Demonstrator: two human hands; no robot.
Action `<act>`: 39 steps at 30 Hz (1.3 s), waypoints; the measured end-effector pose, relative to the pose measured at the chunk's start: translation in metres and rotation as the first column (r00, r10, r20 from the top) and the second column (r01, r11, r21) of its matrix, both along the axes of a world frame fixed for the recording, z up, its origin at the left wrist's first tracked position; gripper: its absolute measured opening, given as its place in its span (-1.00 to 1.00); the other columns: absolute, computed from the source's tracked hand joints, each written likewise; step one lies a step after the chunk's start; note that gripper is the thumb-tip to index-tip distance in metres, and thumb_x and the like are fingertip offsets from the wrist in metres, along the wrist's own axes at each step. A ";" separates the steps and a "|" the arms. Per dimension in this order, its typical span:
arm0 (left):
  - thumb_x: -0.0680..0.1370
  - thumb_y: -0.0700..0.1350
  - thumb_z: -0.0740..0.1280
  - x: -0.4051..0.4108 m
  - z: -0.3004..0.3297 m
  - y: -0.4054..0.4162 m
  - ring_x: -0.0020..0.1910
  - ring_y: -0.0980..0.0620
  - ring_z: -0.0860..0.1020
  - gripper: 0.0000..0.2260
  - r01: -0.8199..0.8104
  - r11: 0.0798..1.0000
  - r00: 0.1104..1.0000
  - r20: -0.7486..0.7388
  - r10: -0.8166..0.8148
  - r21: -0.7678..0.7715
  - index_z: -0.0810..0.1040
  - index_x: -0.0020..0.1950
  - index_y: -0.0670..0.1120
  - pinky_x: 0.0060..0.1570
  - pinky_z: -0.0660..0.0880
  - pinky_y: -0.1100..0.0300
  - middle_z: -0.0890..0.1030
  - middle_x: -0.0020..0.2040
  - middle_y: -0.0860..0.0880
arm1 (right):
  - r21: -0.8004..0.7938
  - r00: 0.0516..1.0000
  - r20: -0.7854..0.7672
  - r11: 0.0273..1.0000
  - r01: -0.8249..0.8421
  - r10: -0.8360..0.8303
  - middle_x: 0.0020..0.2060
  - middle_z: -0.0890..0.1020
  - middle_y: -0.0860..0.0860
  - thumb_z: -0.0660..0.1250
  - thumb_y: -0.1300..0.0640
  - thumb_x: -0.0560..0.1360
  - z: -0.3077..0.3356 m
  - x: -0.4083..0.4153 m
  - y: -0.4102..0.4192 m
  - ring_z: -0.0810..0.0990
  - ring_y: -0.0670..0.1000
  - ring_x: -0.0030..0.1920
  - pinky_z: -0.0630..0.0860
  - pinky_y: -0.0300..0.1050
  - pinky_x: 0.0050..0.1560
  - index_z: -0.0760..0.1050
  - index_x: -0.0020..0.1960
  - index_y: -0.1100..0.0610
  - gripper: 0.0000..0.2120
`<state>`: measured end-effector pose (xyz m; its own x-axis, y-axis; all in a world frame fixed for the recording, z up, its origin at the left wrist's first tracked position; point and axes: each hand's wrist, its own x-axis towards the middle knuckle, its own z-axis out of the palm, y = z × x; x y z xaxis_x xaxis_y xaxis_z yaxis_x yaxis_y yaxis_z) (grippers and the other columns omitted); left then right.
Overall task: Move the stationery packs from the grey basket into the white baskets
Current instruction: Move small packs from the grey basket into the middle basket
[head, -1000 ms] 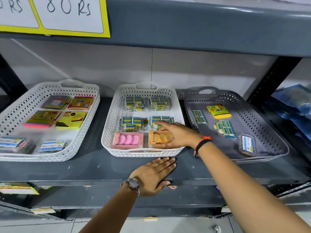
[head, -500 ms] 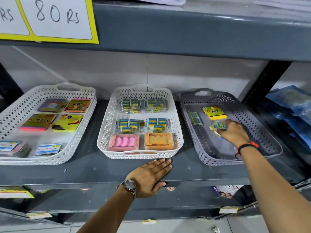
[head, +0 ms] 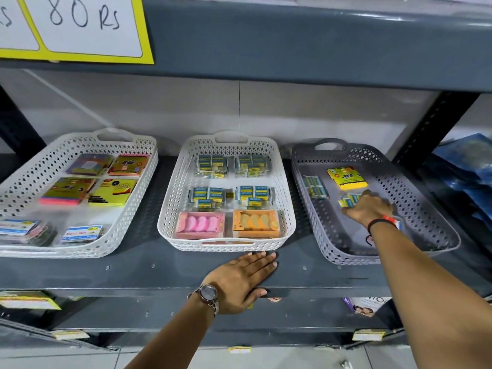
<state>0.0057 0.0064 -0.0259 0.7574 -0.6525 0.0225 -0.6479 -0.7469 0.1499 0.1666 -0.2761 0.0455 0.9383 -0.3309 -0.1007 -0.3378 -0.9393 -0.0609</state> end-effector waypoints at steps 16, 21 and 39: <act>0.62 0.04 0.01 0.000 0.000 -0.001 0.50 -0.06 0.05 -0.50 -0.012 0.997 0.999 0.042 0.009 0.070 0.02 0.51 -0.09 0.42 -0.17 -0.03 0.05 0.53 -0.06 | 0.447 0.657 0.233 0.521 -0.727 0.717 0.29 0.48 0.15 0.45 0.30 0.35 0.057 0.012 0.105 0.48 0.12 0.27 0.38 -0.20 0.24 0.25 0.38 0.20 -0.34; 0.60 0.05 0.02 -0.001 0.000 0.000 0.46 -0.06 0.20 -0.52 -0.008 0.998 0.997 0.080 0.003 0.069 0.14 0.49 -0.10 0.41 0.09 -0.04 0.19 0.50 -0.07 | 0.362 0.617 0.092 0.551 -0.752 0.781 0.38 0.43 0.02 0.43 0.19 0.39 0.033 0.022 0.131 0.34 0.12 0.40 0.14 0.12 0.47 0.22 0.40 0.10 -0.35; 0.64 0.02 0.06 -0.001 0.002 -0.001 0.51 -0.02 -0.02 -0.50 -0.010 1.000 0.999 -0.037 0.010 0.016 -0.02 0.52 -0.08 0.45 -0.19 0.07 -0.02 0.54 -0.04 | 0.288 0.619 -0.056 0.606 -0.741 0.783 0.42 0.38 -0.04 0.41 0.08 0.41 0.014 0.022 0.149 0.37 0.08 0.39 0.08 0.23 0.48 0.16 0.44 -0.03 -0.31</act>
